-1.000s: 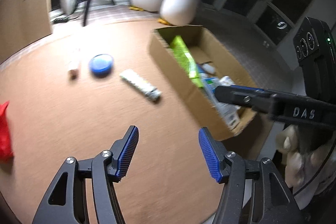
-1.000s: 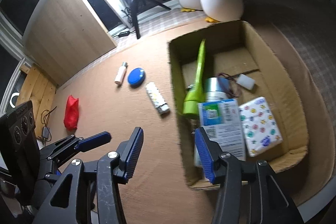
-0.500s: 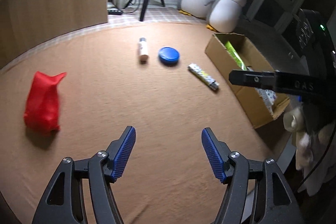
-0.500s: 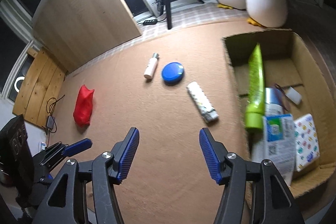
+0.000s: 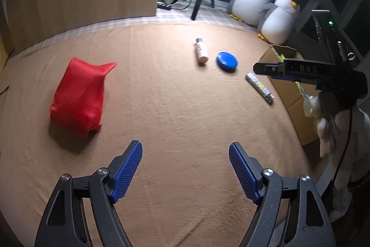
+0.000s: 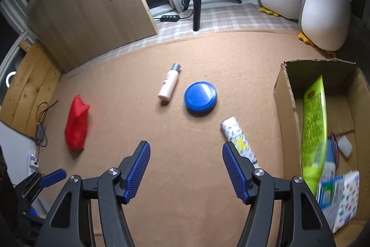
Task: Organize objects
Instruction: 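Move the right tool to the blue round tin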
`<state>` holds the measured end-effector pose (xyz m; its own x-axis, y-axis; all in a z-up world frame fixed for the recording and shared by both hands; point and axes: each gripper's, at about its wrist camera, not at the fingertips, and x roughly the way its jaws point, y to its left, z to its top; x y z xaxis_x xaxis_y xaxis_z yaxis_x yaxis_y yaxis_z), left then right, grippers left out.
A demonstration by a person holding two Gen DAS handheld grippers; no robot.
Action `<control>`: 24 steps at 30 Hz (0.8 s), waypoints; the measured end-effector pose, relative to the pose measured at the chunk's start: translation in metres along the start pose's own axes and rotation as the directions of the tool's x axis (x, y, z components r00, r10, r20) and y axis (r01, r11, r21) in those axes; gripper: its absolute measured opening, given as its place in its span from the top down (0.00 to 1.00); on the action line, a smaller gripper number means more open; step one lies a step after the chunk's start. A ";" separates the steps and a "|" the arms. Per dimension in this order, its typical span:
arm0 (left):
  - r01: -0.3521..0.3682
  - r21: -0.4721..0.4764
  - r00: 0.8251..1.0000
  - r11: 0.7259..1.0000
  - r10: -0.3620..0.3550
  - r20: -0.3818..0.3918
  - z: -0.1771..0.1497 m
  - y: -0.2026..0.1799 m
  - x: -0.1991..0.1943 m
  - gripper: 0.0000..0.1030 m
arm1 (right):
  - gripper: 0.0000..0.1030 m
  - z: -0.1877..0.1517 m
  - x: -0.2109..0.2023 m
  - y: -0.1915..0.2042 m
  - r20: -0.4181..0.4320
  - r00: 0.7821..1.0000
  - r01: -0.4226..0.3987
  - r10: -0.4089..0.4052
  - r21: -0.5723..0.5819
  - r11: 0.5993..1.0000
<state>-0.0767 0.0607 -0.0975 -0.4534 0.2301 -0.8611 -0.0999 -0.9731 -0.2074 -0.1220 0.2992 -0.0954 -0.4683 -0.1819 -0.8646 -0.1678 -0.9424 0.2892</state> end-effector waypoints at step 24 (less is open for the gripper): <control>-0.038 -0.131 0.998 0.991 0.031 -0.050 -0.022 0.057 0.013 0.22 | 0.41 0.057 0.088 -0.003 -0.057 0.990 0.125 -0.129 -0.069 0.990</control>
<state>-0.0688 0.0079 -0.1305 -0.4114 0.1997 -0.8893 0.0341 -0.9717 -0.2339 -0.2117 0.3022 -0.1492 -0.3927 -0.0741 -0.9167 -0.1654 -0.9748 0.1497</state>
